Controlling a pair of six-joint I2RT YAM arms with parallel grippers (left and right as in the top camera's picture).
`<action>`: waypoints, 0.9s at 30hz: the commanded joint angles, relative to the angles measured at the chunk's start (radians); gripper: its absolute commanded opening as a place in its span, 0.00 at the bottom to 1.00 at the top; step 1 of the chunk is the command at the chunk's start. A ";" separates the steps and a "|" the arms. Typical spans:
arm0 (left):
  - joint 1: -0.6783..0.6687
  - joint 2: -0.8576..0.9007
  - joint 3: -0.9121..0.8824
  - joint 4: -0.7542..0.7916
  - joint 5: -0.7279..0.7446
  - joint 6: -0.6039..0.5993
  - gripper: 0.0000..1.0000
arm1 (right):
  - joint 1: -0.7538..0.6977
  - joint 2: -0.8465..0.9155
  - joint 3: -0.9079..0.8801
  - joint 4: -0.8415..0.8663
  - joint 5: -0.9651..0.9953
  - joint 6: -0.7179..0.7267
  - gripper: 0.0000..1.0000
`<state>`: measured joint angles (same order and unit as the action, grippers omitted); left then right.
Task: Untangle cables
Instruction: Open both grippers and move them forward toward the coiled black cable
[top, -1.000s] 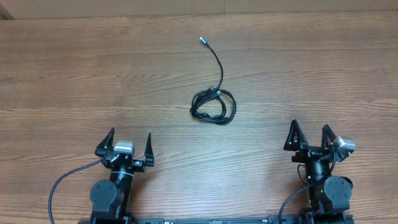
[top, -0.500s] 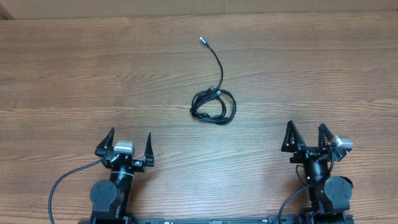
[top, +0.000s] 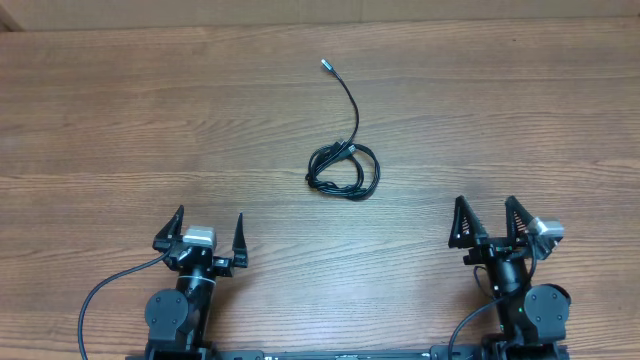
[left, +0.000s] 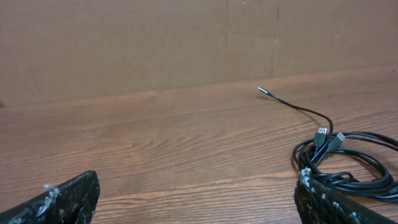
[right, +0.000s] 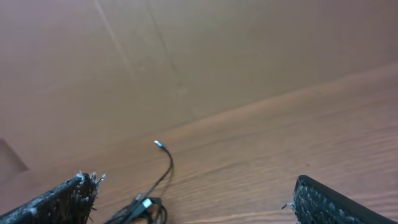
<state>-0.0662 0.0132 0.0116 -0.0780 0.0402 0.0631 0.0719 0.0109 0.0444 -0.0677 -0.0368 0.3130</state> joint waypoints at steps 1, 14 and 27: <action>-0.005 -0.004 -0.006 0.001 -0.008 0.019 0.99 | 0.005 -0.008 0.047 0.004 -0.055 -0.008 1.00; -0.005 -0.004 -0.006 0.000 -0.018 0.020 1.00 | 0.006 -0.003 0.249 -0.247 -0.140 -0.037 1.00; -0.005 0.019 0.111 -0.057 -0.117 0.092 0.99 | 0.006 0.308 0.565 -0.478 -0.194 -0.083 1.00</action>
<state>-0.0662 0.0151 0.0376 -0.1230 -0.0505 0.1169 0.0727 0.2279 0.5198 -0.5282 -0.2104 0.2440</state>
